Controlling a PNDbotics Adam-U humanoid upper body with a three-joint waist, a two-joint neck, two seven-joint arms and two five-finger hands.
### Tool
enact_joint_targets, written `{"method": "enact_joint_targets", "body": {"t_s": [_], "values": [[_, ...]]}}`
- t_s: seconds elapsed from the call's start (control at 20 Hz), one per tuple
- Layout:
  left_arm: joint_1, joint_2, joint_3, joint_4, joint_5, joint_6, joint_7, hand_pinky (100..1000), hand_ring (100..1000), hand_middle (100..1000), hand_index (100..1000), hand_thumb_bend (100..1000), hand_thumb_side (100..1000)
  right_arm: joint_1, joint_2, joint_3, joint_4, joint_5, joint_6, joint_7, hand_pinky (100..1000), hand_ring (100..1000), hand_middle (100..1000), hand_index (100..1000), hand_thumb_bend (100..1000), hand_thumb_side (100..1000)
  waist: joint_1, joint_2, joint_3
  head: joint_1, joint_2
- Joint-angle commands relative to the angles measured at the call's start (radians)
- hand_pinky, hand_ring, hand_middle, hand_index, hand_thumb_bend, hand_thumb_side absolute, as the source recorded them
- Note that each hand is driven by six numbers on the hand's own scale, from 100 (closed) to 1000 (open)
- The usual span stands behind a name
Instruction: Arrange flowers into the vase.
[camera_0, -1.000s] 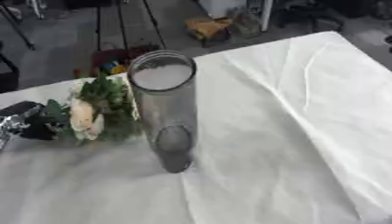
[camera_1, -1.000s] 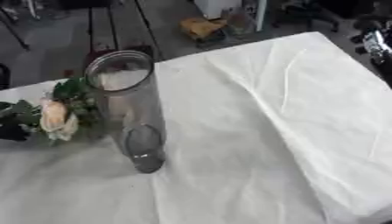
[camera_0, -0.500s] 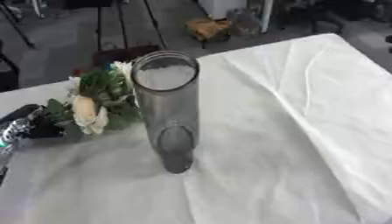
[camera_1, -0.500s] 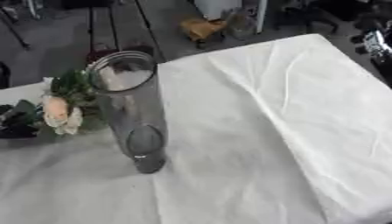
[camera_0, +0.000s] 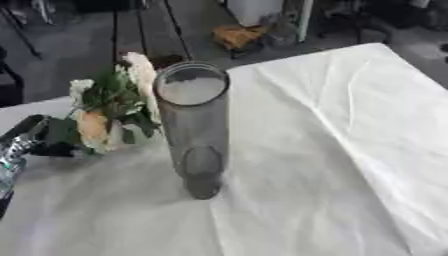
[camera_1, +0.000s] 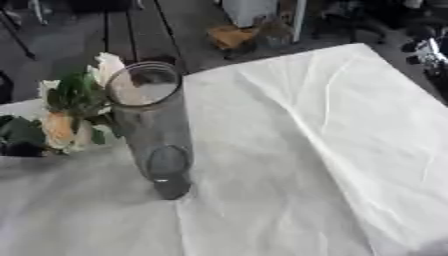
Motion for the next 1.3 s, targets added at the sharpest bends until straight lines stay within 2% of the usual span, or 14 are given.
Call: {"method": "enact_joint_targets", "body": {"t_s": [0.05,0.4,0.55,0.6,0.65,0.95,1.3], "values": [[-0.025,0.041,0.005,-0.032,0.011,-0.023,0.012,100,100,100,100,1000,563,-0.004,-0.025,-0.017,-0.003,-0.008,-0.004,-0.002,714,744,770,849,100,813,-0.010,-0.026,0.005,-0.004,-0.004],[-0.028,0.064,0.009,-0.102,0.087,-0.030,0.038,100,100,100,100,1000,418,0.010,-0.027,-0.021,0.003,-0.012,-0.006,-0.005,714,744,769,849,100,813,-0.020,-0.056,0.021,-0.010,-0.002],[-0.026,0.082,0.008,-0.161,0.128,-0.005,0.088,100,100,100,100,1000,361,0.017,-0.028,-0.024,0.005,-0.014,-0.006,-0.008,714,743,768,849,100,813,-0.025,-0.066,0.030,-0.013,-0.004],[-0.026,0.086,0.011,-0.184,0.143,0.005,0.115,100,100,100,100,1000,388,0.020,-0.028,-0.024,0.006,-0.015,-0.007,-0.009,714,743,768,849,100,815,-0.027,-0.069,0.032,-0.013,-0.004],[-0.025,0.090,0.012,-0.209,0.160,0.014,0.145,100,100,100,100,1000,336,0.022,-0.028,-0.025,0.006,-0.016,-0.007,-0.010,714,743,768,849,100,812,-0.028,-0.072,0.034,-0.014,-0.005],[-0.016,0.106,0.009,-0.351,0.267,0.012,0.294,100,100,100,100,1000,340,0.028,-0.028,-0.027,0.008,-0.020,-0.009,-0.012,714,743,767,849,100,810,-0.036,-0.082,0.040,-0.018,-0.010],[-0.018,0.106,0.011,-0.472,0.412,0.008,0.374,100,100,100,100,1000,346,0.033,-0.028,-0.027,0.009,-0.022,-0.010,-0.013,714,743,766,849,100,809,-0.046,-0.089,0.040,-0.018,-0.015]]}}
